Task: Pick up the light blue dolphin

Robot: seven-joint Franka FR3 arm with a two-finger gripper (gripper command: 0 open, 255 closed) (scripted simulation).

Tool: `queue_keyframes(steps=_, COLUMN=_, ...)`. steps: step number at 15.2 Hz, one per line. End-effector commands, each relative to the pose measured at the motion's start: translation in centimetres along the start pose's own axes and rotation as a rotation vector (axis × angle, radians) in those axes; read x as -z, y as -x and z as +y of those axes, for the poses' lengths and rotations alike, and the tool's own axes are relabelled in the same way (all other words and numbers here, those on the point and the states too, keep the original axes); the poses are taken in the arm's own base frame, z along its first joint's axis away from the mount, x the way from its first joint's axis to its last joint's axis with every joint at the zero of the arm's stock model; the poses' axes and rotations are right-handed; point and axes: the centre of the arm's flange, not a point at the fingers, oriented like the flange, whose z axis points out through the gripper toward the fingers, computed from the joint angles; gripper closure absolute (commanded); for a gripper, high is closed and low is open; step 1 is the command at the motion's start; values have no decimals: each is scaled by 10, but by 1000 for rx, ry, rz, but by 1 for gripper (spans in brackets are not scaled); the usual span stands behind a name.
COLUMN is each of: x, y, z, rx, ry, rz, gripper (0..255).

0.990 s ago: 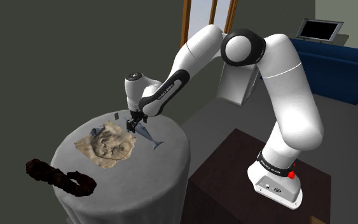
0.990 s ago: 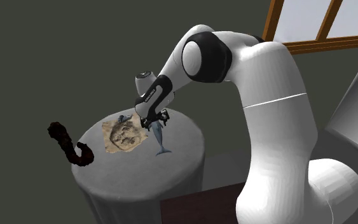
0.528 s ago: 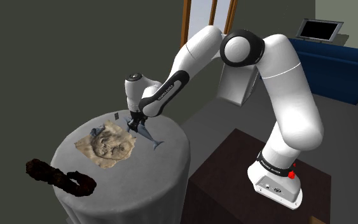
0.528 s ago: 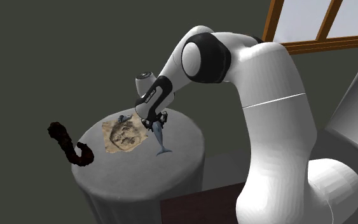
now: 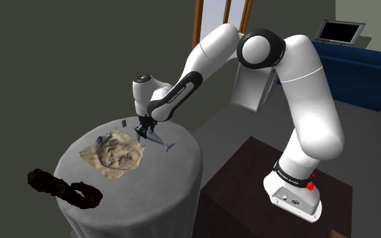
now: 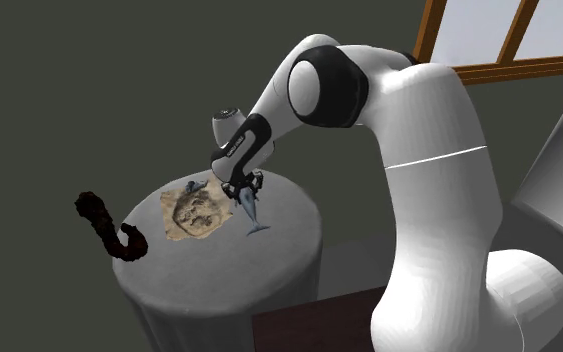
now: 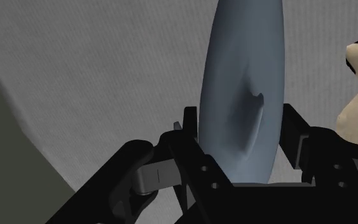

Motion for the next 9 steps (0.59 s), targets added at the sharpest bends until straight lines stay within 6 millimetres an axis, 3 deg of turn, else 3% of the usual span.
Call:
queue_keyframes(steps=1, x=10, y=-2, z=1, rx=0, ry=0, rz=0, gripper=255)
queue_keyframes(steps=9, x=52, y=-7, z=7, rx=0, ry=0, rz=0, gripper=255)
